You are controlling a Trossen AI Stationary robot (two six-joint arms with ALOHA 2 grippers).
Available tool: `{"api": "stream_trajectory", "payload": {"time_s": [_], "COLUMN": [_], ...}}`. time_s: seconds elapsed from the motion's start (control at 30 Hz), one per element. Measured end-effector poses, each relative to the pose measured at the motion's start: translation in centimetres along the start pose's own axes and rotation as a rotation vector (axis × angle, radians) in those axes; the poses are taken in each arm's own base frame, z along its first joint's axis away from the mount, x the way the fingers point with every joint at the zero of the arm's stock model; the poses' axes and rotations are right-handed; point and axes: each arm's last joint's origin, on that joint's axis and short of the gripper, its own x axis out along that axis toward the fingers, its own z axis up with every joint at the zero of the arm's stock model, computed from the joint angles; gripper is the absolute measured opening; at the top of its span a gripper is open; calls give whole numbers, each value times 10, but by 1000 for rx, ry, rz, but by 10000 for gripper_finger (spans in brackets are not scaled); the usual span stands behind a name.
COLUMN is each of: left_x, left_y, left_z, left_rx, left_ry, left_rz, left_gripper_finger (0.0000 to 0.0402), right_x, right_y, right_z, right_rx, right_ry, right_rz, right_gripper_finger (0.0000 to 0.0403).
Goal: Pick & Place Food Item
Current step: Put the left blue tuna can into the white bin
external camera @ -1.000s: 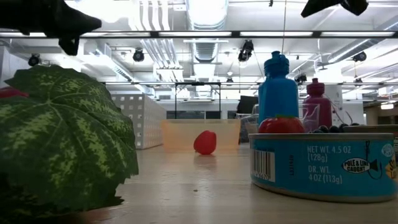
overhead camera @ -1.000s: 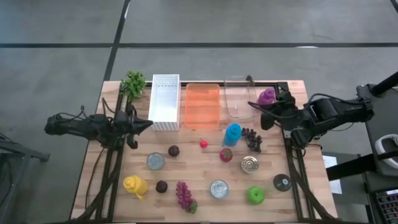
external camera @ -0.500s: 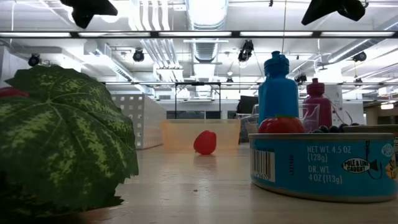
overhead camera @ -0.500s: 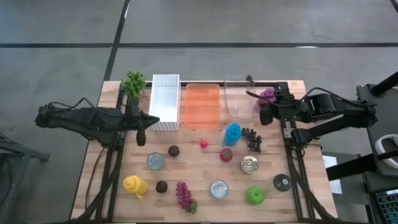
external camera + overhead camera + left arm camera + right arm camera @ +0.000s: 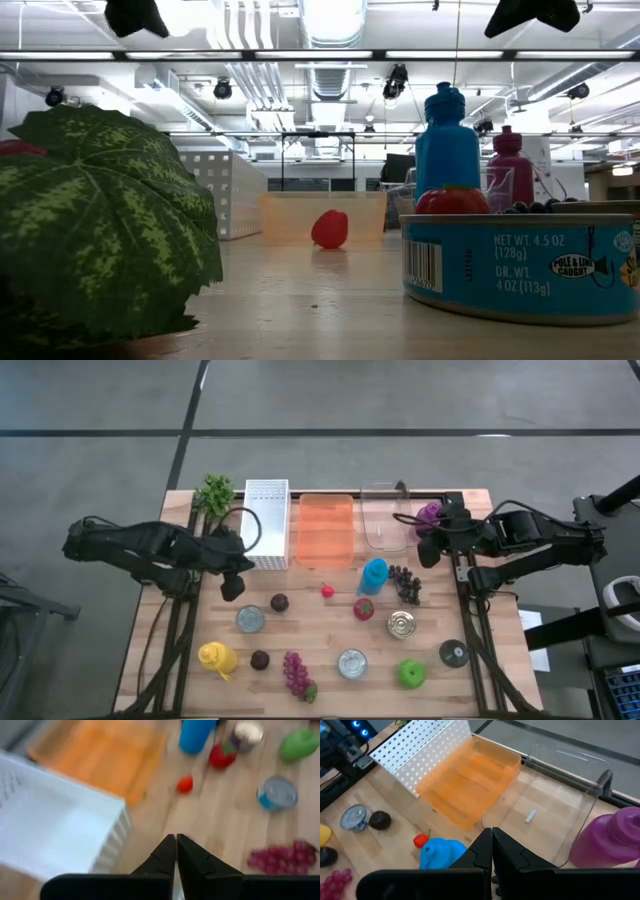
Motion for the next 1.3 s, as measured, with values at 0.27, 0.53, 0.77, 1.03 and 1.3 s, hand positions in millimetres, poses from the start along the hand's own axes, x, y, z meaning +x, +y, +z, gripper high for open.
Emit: {"api": "stream_trajectory", "payload": {"time_s": [0.27, 0.53, 0.77, 1.03, 1.3], "left_x": [32, 62, 83, 116, 131], "left_y": [-8, -8, -4, -4, 2], "left_z": [-18, -48, -68, -92, -113], "left_rx": [-148, -219, -245, -258, -183], "left_ry": [320, 484, 514, 475, 509], "left_rz": [-21, 46, 79, -29, -74], "left_gripper_finger": [23, 23, 23, 23, 23], "right_x": [0, 0, 0, 0, 0], "right_y": [0, 0, 0, 0, 0], "right_z": [0, 0, 0, 0, 0], "right_rx": [-88, -104, -112, -121, -118], "right_ry": [3, 2, 2, -4, -7], "right_rz": [2, 3, 1, -3, -3], "right_gripper_finger": [8, 8, 8, 8, 8]}}
